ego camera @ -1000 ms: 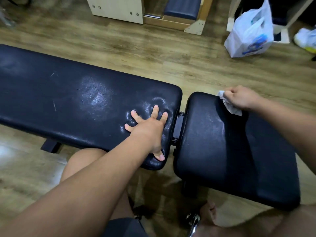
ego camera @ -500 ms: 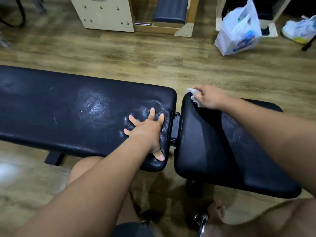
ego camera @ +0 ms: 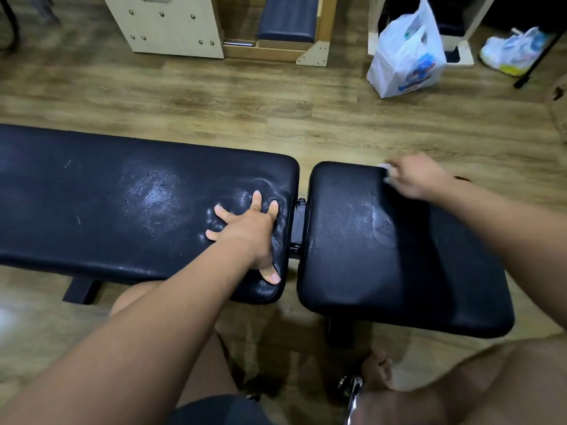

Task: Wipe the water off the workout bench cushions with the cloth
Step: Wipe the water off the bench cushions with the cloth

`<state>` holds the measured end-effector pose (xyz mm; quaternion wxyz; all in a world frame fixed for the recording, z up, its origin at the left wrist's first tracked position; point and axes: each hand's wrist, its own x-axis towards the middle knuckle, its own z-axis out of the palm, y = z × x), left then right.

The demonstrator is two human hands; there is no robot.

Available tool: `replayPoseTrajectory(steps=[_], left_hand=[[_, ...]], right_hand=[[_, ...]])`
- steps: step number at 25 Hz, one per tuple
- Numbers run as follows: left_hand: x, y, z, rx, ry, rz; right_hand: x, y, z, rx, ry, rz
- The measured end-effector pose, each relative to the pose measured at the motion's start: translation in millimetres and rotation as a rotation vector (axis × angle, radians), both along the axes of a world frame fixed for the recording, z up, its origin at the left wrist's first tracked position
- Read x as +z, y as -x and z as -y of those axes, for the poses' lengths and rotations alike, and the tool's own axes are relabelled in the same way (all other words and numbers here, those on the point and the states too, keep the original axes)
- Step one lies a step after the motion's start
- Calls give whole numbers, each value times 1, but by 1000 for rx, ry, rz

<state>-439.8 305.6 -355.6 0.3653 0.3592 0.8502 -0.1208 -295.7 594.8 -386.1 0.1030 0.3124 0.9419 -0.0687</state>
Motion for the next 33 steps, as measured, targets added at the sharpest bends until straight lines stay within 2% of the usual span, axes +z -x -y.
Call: replayPoseTrajectory(steps=[2, 4, 6, 9, 13, 16, 19, 21, 23, 26, 28, 31, 33], left_hand=[[0, -2, 3, 8, -7, -8], [-2, 0, 4, -12, -13, -34], [-7, 4, 4, -22, -13, -34], [-16, 9, 2, -57, -29, -52], [-25, 15, 5, -56, -45, -65], [-32, 20, 3, -78, -52, -73], [-35, 23, 3, -83, -43, -66], [-37, 24, 3, -95, -60, -84], [-37, 23, 2, -103, -63, -96], [-33, 20, 0, -117, -63, -125], [-26, 13, -2, -147, -33, -173], [-20, 6, -1, -187, -30, -236], [-19, 7, 0, -185, -33, -223]], right_hand=[[-12, 53, 35, 61, 82, -88], [-12, 69, 44, 100, 88, -134], [-12, 39, 21, 41, 89, -106], [-10, -32, -24, -160, 50, -63], [-9, -71, -50, -307, 56, -106], [-13, -112, -63, -524, 140, -134], [-25, -159, -29, -716, 277, -293], [-23, -186, 17, -775, 278, -358], [-12, -219, 63, -745, 295, -300], [14, -253, 111, -656, 487, -215], [17, -245, 101, -663, 469, -293], [2, -198, 49, -793, 405, -452], [-18, -179, 15, -832, 365, -437]])
